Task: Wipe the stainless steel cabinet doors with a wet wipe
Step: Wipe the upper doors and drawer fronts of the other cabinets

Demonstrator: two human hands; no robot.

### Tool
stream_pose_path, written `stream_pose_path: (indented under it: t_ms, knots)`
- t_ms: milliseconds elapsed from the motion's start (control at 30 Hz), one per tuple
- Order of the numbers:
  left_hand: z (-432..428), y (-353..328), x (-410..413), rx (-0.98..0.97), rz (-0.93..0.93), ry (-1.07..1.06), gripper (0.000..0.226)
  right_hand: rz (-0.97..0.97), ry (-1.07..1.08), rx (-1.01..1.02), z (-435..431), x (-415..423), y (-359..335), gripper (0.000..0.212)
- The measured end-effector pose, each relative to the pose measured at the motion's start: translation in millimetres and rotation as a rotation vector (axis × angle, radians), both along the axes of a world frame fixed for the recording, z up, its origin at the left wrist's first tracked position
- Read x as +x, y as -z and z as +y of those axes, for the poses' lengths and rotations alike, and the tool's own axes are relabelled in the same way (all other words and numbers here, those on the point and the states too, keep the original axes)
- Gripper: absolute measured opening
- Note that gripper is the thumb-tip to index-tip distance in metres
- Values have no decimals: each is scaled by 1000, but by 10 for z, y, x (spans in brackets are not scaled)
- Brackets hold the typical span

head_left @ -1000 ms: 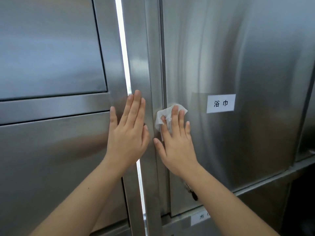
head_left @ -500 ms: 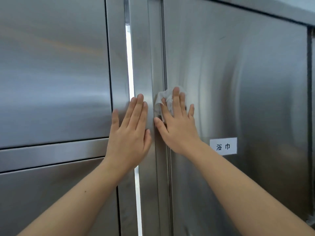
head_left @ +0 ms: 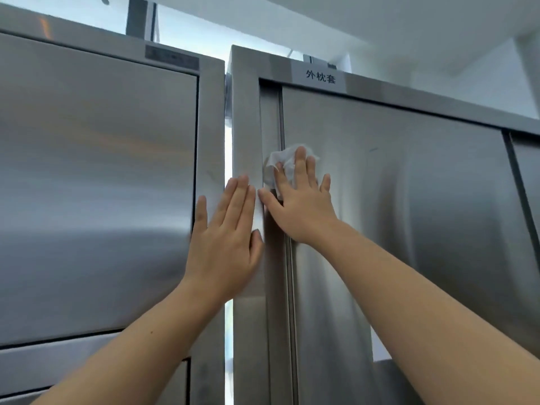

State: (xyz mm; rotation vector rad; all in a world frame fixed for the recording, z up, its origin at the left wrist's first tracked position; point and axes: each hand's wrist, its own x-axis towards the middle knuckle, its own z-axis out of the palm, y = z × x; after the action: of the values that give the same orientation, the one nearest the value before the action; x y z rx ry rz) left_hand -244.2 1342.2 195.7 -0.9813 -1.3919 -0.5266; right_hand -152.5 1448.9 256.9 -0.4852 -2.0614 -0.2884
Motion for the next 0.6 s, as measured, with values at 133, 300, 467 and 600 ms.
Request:
stream_pose_path:
  t_ms: [133,300,467,600]
  knots:
    - [78,-162,49,48,-1,20,62,27,2,28,3,-21,-282,66]
    - [136,-150,26,93,-5,80,63,68,0,52,24,-65,-542,64]
    - [169,-129,9,129,30,96,62,113,12,54,44,-102,-849,65]
    - [169,-130,-4,136,50,99,63,150,25,46,24,-139,-1064,63]
